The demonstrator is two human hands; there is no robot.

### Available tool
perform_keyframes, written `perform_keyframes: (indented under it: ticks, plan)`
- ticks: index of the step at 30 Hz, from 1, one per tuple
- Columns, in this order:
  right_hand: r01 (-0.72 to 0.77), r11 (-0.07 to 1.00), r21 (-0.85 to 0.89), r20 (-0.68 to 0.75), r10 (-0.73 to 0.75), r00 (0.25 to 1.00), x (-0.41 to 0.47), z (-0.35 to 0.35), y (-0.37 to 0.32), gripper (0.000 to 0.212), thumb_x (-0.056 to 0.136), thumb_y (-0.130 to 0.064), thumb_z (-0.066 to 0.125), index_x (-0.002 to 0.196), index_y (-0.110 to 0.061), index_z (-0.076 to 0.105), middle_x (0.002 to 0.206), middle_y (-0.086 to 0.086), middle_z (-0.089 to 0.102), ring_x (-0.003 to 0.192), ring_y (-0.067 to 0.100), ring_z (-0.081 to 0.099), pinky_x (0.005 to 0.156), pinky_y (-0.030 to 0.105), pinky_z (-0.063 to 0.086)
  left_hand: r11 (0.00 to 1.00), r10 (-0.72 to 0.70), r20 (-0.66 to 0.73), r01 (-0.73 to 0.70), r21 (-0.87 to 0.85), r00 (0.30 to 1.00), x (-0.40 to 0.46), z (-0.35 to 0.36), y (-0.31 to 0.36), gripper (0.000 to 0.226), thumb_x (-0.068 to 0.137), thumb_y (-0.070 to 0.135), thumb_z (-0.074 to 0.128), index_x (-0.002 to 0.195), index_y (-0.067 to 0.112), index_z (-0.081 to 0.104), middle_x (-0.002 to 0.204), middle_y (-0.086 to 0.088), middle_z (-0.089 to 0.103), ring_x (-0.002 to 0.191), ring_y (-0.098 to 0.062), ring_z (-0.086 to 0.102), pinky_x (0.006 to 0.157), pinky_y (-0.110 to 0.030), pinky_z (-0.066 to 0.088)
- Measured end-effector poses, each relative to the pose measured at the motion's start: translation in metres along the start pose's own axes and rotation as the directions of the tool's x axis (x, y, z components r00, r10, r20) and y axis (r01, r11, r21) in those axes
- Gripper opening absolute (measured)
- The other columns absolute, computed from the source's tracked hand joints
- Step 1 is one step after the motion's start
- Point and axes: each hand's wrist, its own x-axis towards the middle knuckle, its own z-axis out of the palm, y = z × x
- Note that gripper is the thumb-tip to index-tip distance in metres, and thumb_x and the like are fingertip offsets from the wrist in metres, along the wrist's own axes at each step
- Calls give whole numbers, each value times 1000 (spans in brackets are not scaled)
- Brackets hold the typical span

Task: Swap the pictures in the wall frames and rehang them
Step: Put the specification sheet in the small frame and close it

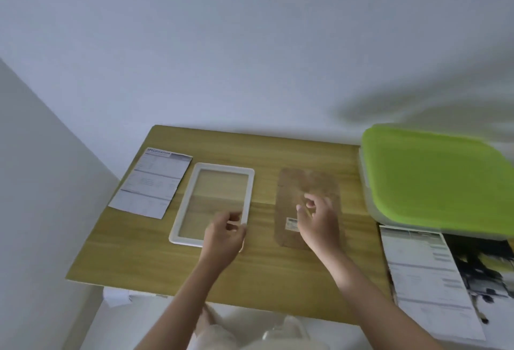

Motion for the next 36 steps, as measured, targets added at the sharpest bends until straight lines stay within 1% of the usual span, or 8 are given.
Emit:
perform_keyframes:
  ticks: [3, 8, 11, 14, 19, 25, 29, 36]
  plan:
    - [19, 1000, 7, 53, -19, 998, 8, 48, -47, 31, 86, -21, 61, 117, -14, 59, 100, -1, 54, 94, 16, 56, 81, 35, 50, 999, -38, -81, 39, 5, 996, 28, -57, -25, 22, 83, 15, 65, 105, 14, 62, 99, 0, 63, 84, -9, 61, 72, -23, 51]
    - [68, 998, -17, 136, -65, 989, 23, 127, -121, 29, 88, -23, 59, 115, -14, 59, 100, 1, 57, 97, 18, 54, 84, 37, 48, 990, -67, -174, 87, 111, 983, 68, -143, -73, 30, 83, 17, 65, 112, 13, 60, 108, -1, 58, 92, -12, 56, 77, -23, 45]
    - [83, 996, -41, 205, -73, 976, 34, 164, -152, 33, 88, -25, 58, 119, -15, 58, 107, 3, 59, 105, 21, 54, 90, 41, 46, 975, -115, -211, 151, 165, 971, 83, -176, -95, 35, 83, 22, 64, 117, 17, 57, 117, -2, 54, 104, -17, 53, 87, -32, 48]
    - [89, 990, -110, 289, -53, 956, 49, 194, -175, 38, 89, -29, 57, 125, -17, 55, 116, 4, 57, 114, 23, 50, 97, 46, 42, 957, -192, -221, 232, 174, 956, 94, -200, -112, 38, 83, 24, 64, 119, 19, 54, 123, -2, 49, 113, -21, 49, 86, -33, 45]
    - [138, 960, -244, 386, -35, 922, 79, 227, -193, 49, 86, -34, 58, 131, -18, 50, 121, 4, 54, 118, 25, 47, 99, 42, 41, 941, -252, -168, 282, 188, 953, 111, -217, -132, 47, 79, 27, 66, 123, 18, 52, 122, -2, 48, 116, -21, 47, 87, -29, 41]
    - [259, 829, -496, 553, 71, 830, 97, 248, -204, 79, 73, -58, 67, 138, -22, 39, 138, 8, 37, 130, 29, 34, 104, 43, 34, 933, -258, -164, 290, 212, 952, 118, -215, -138, 52, 80, 25, 66, 128, 12, 50, 114, -1, 45, 106, -12, 35, 86, -23, 31]
    - [276, 808, -520, 544, 64, 837, 99, 256, -204, 72, 66, -59, 72, 123, -23, 48, 129, 5, 41, 120, 26, 40, 98, 40, 39, 935, -250, -179, 285, 210, 952, 120, -214, -141, 51, 79, 24, 67, 126, 12, 52, 109, 2, 44, 109, -17, 38, 85, -24, 32]
    - [202, 853, -482, 558, 121, 821, 105, 257, -210, 73, 60, -51, 80, 119, -25, 48, 123, 2, 42, 118, 24, 39, 96, 41, 41, 943, -245, -175, 276, 184, 954, 124, -216, -147, 51, 76, 19, 71, 124, 14, 54, 107, 3, 44, 104, -12, 33, 88, -24, 30]
